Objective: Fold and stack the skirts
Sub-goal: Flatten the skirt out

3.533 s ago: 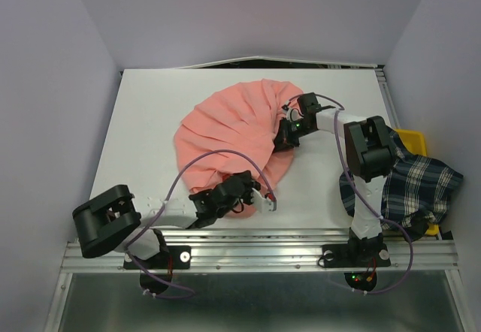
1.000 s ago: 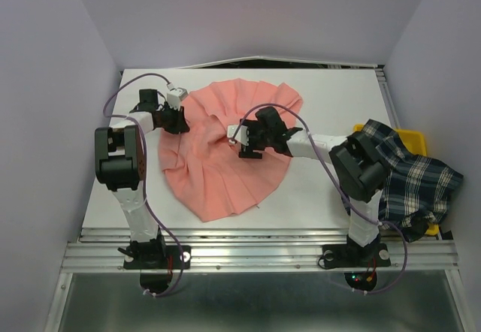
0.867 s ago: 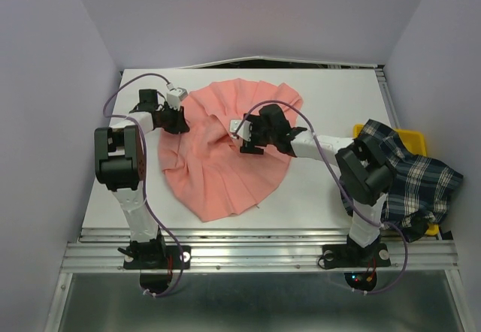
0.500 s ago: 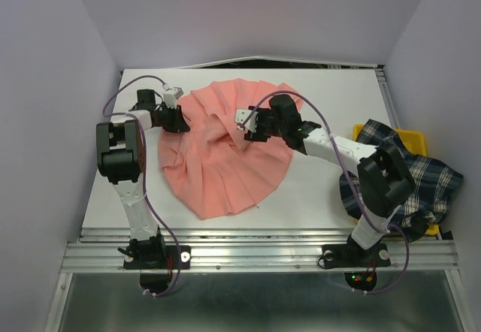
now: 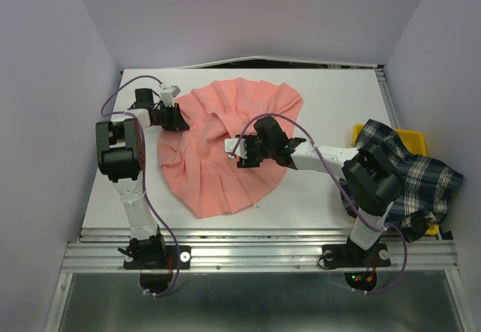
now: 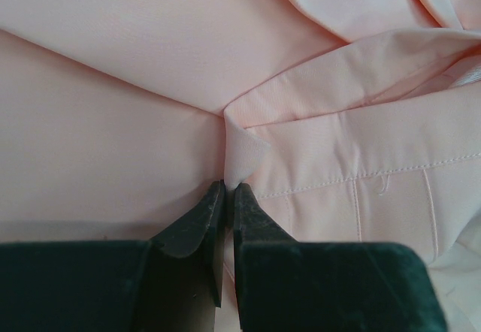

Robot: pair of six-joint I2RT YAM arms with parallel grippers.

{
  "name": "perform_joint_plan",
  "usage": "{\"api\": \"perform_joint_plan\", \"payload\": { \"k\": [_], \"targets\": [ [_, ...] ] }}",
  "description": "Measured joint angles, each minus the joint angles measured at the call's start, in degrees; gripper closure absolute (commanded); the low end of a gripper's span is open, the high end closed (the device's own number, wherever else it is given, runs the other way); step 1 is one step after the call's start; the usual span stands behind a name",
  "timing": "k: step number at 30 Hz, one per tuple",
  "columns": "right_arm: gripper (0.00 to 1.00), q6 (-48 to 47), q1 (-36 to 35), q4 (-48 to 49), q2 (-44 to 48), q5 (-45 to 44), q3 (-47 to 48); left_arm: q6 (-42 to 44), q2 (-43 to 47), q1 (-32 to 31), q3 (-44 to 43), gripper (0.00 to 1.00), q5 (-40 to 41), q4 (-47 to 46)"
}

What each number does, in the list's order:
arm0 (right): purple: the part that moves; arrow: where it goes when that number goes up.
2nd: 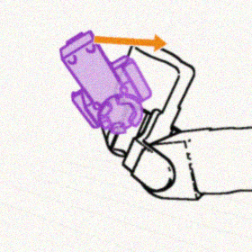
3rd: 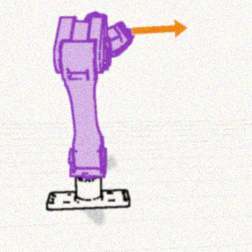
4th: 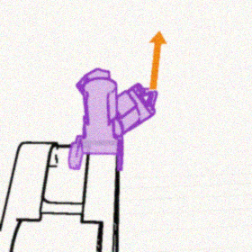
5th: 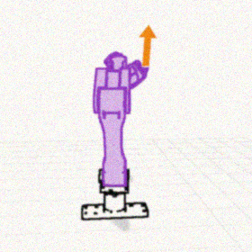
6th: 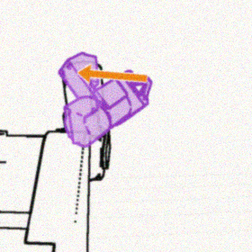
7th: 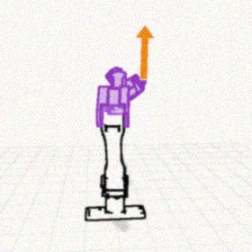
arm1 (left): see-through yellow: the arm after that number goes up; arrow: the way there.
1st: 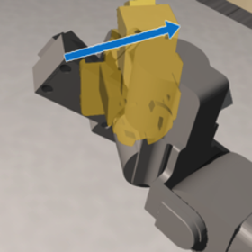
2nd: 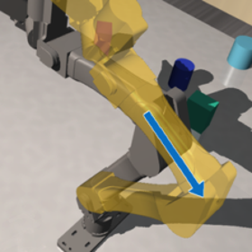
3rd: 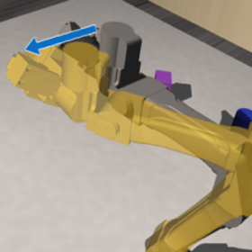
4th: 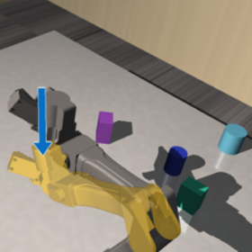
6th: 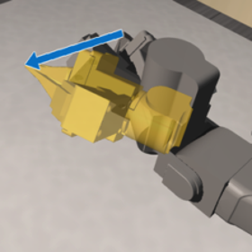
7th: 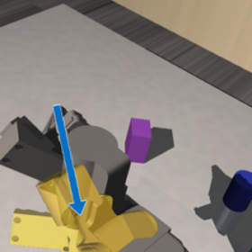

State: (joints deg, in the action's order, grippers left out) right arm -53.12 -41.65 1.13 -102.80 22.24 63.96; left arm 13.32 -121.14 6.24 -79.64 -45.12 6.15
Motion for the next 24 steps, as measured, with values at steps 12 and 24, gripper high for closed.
{"api": "perform_joint_plan", "payload": {
  "k": [12,24],
  "targets": [
    [0.44,1.3,-1.1,13.2,-6.3,-7.1,-1.2,0.0,0.0,0.3,0.3,1.00,-0.2,-0.3],
    [0.99,1.5,-1.2,22.8,-9.1,-16.8,-1.2,0.0,0.0,0.3,0.5,1.00,-0.5,-0.9]
  ]
}}
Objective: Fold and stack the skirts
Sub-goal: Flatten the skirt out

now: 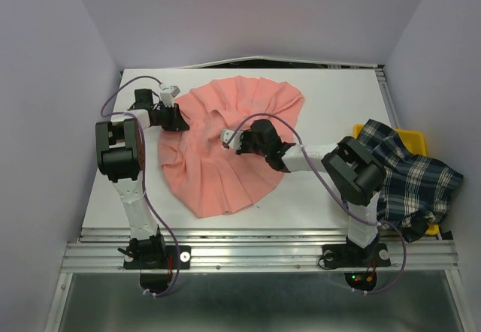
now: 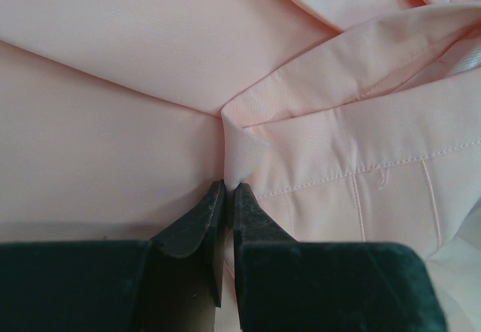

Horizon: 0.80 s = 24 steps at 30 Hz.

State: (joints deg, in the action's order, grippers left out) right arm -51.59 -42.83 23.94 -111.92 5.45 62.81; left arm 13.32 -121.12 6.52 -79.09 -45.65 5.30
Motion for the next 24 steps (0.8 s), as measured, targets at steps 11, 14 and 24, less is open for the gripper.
{"api": "perform_joint_plan", "payload": {
  "k": [11,14,24],
  "targets": [
    [0.99,8.3,6.5,-7.3,2.1,-2.6,9.8,3.8,4.3,0.7,-1.6,1.00,2.6,7.1],
    [0.99,11.4,10.8,-10.9,6.0,-2.2,14.1,5.3,10.4,1.8,-3.5,1.00,2.5,10.1],
    [0.99,18.7,15.9,-20.2,16.0,2.0,24.1,9.2,33.9,2.0,-5.2,1.00,-1.1,10.2]
  ]
}}
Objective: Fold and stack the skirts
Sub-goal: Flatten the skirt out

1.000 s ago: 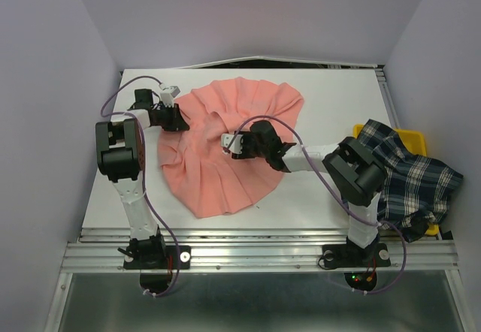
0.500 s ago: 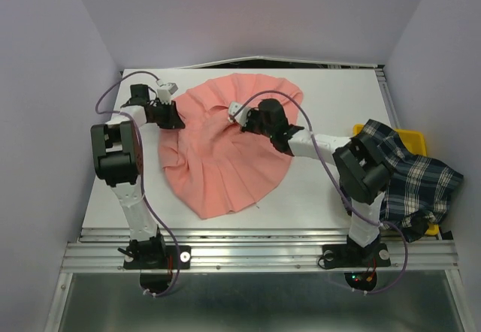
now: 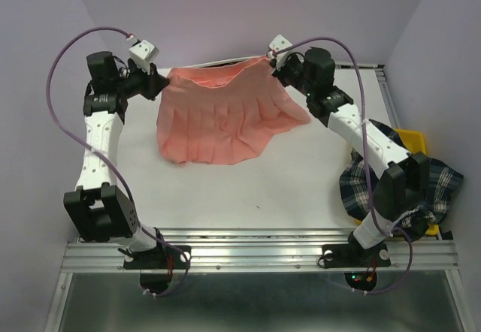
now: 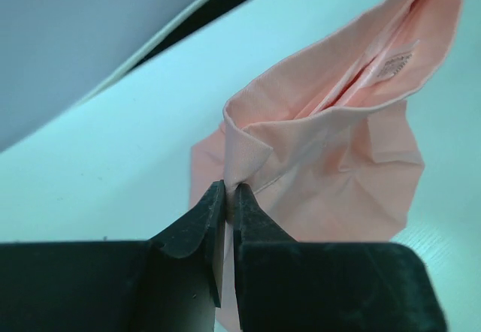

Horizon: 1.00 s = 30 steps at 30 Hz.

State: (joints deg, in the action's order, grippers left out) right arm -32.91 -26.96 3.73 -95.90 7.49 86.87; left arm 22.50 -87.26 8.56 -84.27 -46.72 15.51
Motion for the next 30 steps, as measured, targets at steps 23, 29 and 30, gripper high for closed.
{"api": "perform_joint_plan", "payload": {
  "k": [23,29,30],
  "targets": [
    [0.99,9.6,3.0,-22.4,22.8,13.2,10.5,-2.8,32.5,-0.2,5.7,1.00,-4.2,-2.6],
    [0.99,13.7,1.1,-26.4,24.6,15.0,9.9,-4.8,35.5,-5.9,9.7,1.00,-8.0,-0.4],
    [0.99,14.6,0.6,-26.9,23.5,15.3,10.1,-4.8,34.7,-7.8,9.7,1.00,-7.8,0.5]
  ]
}}
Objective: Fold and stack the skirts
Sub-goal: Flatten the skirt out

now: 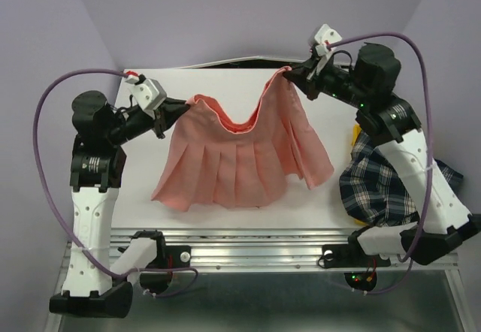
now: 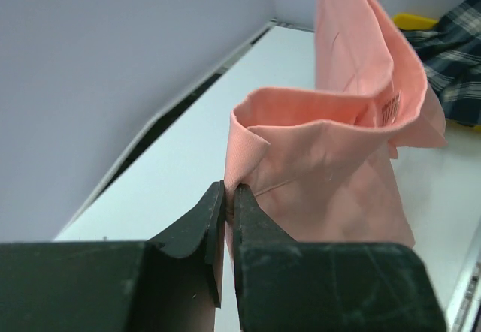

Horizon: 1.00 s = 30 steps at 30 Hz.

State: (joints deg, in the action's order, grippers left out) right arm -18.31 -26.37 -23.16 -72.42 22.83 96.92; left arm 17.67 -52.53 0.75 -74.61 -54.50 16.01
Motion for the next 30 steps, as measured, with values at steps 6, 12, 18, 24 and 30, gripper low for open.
{"api": "perform_joint_plan", "payload": {
  "k": [6,12,18,24,30],
  "targets": [
    [0.99,2.5,-1.0,-2.7,-10.6,-2.3,1.6,-1.7,-9.8,-2.9,-4.1,1.00,3.7,3.7],
    [0.99,1.2,2.7,-4.3,-18.6,-6.7,6.7,-4.3,-22.2,3.2,-7.6,1.00,7.6,1.8],
    [0.99,-2.0,6.1,-1.8,-29.8,-6.4,21.4,-7.8,-37.8,4.9,-20.5,1.00,8.2,-4.2],
    [0.99,-7.1,6.9,4.3,-43.2,-6.2,38.0,-12.3,-55.0,6.0,-44.1,1.00,8.0,-12.8],
    [0.99,-14.1,7.2,16.2,-36.7,-2.3,16.8,-8.7,-52.7,6.5,-36.7,1.00,3.6,-21.2]
  ]
}}
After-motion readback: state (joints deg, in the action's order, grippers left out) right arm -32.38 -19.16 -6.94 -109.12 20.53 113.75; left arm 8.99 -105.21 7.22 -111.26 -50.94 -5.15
